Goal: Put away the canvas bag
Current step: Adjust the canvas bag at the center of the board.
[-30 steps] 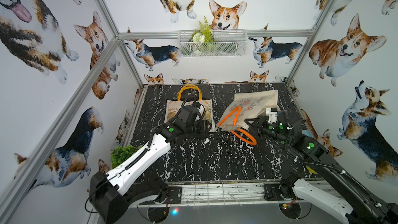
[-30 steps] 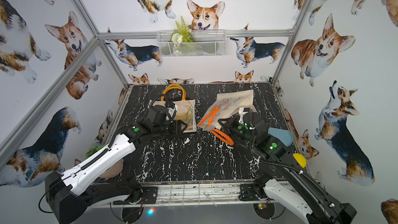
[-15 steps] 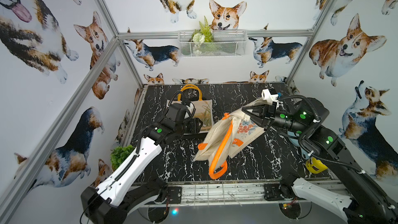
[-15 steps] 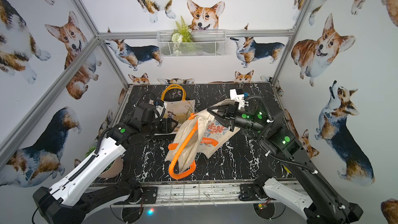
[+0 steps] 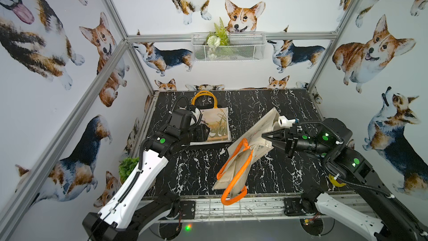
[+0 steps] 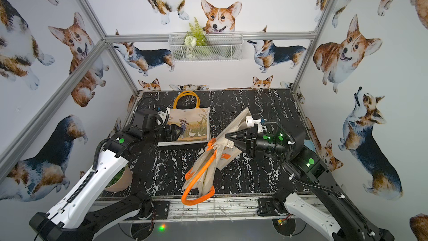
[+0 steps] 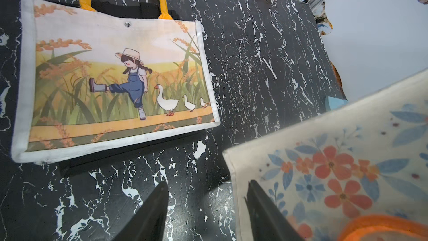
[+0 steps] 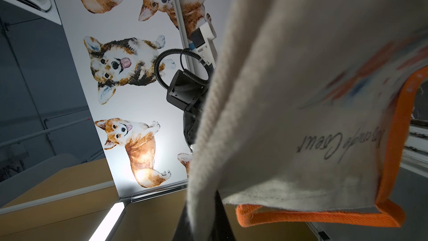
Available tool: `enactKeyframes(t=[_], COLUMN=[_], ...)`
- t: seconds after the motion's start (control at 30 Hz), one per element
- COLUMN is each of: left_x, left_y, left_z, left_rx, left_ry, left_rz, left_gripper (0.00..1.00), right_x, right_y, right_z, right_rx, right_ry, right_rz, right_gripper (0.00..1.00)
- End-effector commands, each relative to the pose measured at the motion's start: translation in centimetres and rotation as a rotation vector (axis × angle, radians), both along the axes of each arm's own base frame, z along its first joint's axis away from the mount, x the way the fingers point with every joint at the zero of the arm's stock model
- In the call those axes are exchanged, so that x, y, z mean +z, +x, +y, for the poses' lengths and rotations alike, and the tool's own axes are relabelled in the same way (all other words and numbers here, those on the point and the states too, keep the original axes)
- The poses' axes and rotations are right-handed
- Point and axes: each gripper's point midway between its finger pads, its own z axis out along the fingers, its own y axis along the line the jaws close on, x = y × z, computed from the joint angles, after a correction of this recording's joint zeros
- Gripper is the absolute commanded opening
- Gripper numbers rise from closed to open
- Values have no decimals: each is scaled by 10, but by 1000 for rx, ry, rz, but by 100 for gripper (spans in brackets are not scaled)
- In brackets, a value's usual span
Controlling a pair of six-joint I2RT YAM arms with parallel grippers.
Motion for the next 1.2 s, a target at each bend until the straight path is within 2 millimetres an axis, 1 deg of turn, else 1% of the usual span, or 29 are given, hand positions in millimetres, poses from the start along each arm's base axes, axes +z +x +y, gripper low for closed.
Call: enactKeyframes(t=[0.0, 0.03, 0.1, 0.17, 0.2, 0.23, 0.27, 0.3, 0.33, 0.37, 0.4, 0.43, 0.47, 0.53, 0.57, 0.63, 0.8, 0.83, 0.87, 0.93, 0.97, 1.0, 1.03, 1.07, 1.17], left_x=[3, 3, 3, 3, 3, 4, 4, 5, 5, 6, 7, 9, 9, 9, 7, 1, -15, -19, -22, -33, -39, -49, -65, -76, -98], left_y=[6, 8, 10, 12, 12, 12, 12, 12, 11, 9, 8, 7, 5, 0, -3, -9, -24, -28, -31, -38, -41, -46, -51, -54, -61], left_z=[-2, -2, -3, -1, -1, 0, 1, 1, 2, 1, 0, 0, 0, 1, 0, -1, -6, -7, -9, -15, -19, -24, -27, -32, -55], left_rx=[-4, -3, -3, 1, 1, 2, 5, 7, 9, 4, 3, 2, -1, 2, 1, -2, -2, -2, -2, -1, -4, -4, 4, 3, -32], left_ry=[-5, -5, -7, -10, -14, -17, -19, -22, -25, -31, -38, -46, -49, -63, -75, -99, -152, -161, -168, -191, -205, -213, -208, -205, -196], left_rz=[1, 4, 11, 18, 23, 25, 28, 29, 29, 32, 35, 38, 40, 46, 50, 64, 98, 107, 113, 136, 145, 159, 185, 194, 219], left_gripper=[57, 57, 58, 57, 57, 57, 57, 57, 58, 58, 58, 58, 58, 58, 58, 58, 58, 58, 58, 58, 58, 59, 59, 59, 60], right_x=[-1, -8, -26, -54, -75, -88, -108, -108, -116, -128, -142, -153, -160, -172, -176, -177, -175, -169, -164, -160, -162, -165, -166, -169, -176], right_y=[21, 31, 59, 101, 131, 152, 186, 212, 240, 259, 277, 292, 300, 307, 307, 303, 278, 270, 266, 249, 240, 231, 222, 213, 194], right_z=[9, 17, 32, 45, 52, 55, 60, 64, 71, 77, 80, 81, 82, 87, 86, 80, 54, 46, 42, 31, 26, 23, 18, 14, 6], right_rx=[-50, -47, -50, -77, -100, -115, -138, -134, -117, -93, -93, -125, -133, -102, -109, -116, -122, -120, -119, -102, -89, -78, -64, -45, 15], right_ry=[70, 76, 88, 87, 77, 70, 63, 92, 104, 108, 121, 148, 152, 120, 106, 86, 28, 19, 15, -41, -93, -151, -221, -306, -491], right_rz=[177, 201, 248, 293, 309, 309, 302, 237, 200, 199, 218, 224, 225, 209, 205, 181, 143, 122, 104, 55, 46, 33, 3, -20, -88], right_gripper=[0, 0, 0, 0, 0, 0, 0, 9, 34, 54, 66, 74, 78, 82, 83, 85, 86, 86, 86, 86, 86, 86, 86, 86, 83])
